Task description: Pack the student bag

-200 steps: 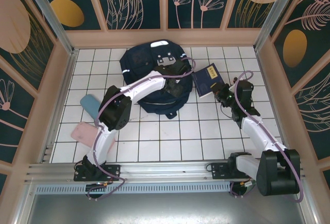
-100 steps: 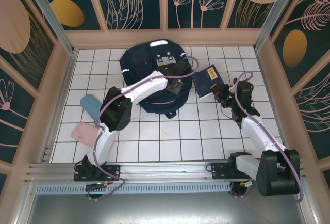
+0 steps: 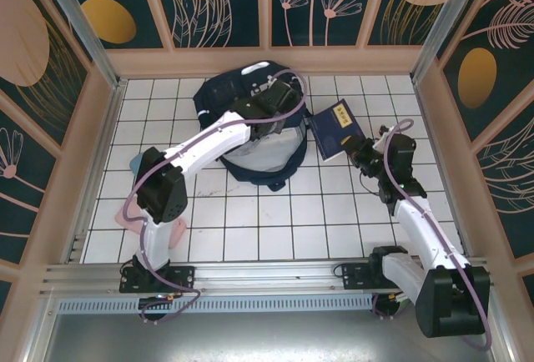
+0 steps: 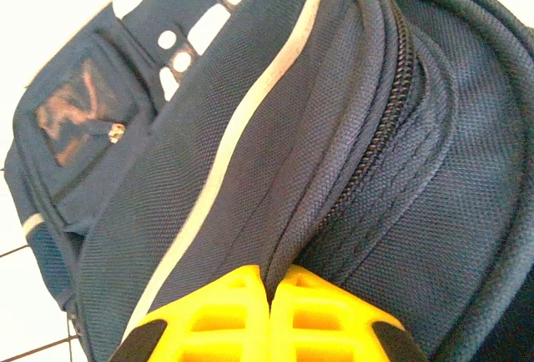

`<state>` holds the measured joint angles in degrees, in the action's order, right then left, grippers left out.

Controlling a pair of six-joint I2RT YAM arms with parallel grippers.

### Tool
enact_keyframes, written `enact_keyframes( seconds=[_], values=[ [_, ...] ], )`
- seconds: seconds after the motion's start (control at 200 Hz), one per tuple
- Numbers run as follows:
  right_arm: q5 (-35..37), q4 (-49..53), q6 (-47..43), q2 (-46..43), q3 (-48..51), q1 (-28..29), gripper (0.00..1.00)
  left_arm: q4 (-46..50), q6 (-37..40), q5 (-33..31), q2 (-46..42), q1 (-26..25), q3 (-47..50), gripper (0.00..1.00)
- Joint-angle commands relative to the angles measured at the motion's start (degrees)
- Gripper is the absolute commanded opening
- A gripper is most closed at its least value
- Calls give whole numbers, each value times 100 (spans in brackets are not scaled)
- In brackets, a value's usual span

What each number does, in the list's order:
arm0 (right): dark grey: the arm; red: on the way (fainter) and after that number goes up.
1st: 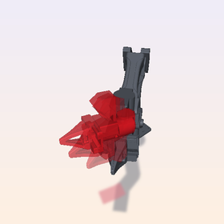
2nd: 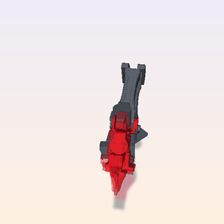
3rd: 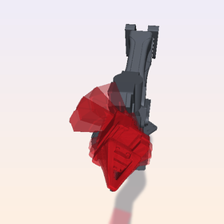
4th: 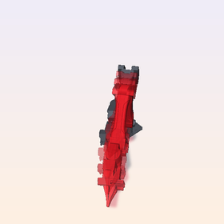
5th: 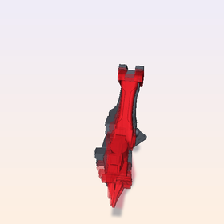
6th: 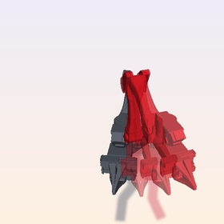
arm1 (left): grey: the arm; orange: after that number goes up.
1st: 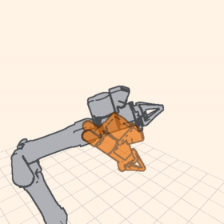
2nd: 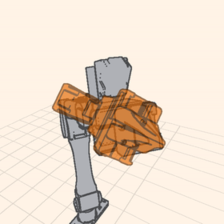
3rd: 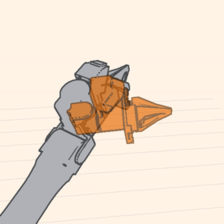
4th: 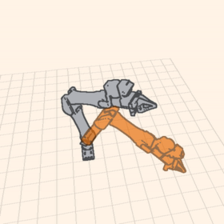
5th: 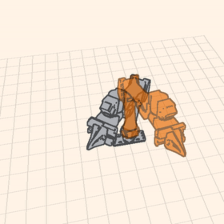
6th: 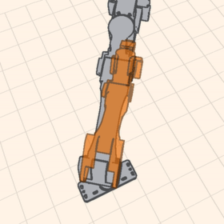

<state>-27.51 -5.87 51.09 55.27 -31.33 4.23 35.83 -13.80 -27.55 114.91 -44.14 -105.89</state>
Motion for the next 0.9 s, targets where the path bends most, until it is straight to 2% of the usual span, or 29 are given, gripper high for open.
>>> enact_keyframes(
  seconds=[0.0, 0.12, 0.475, 0.806, 0.896],
  values=[
    [-548, -590, -72, -4, 89, 32, 1, -1066, -330, -436, -412, 30, 143, 0],
    [-750, -960, 169, 128, 294, 242, 1, -1423, -417, -233, -437, 28, 166, 0],
    [-902, -2248, 848, 1021, 362, 1086, 1, -1410, -492, -17, -327, 28, -123, 0],
    [-496, -3564, 1205, 3000, -752, 1503, 1, -1413, -580, 167, -591, 24, 55, 0],
    [-101, -3671, 1368, 3581, -1092, 1620, 1, -1430, -606, 198, -686, 27, 116, 0]
  ],
)
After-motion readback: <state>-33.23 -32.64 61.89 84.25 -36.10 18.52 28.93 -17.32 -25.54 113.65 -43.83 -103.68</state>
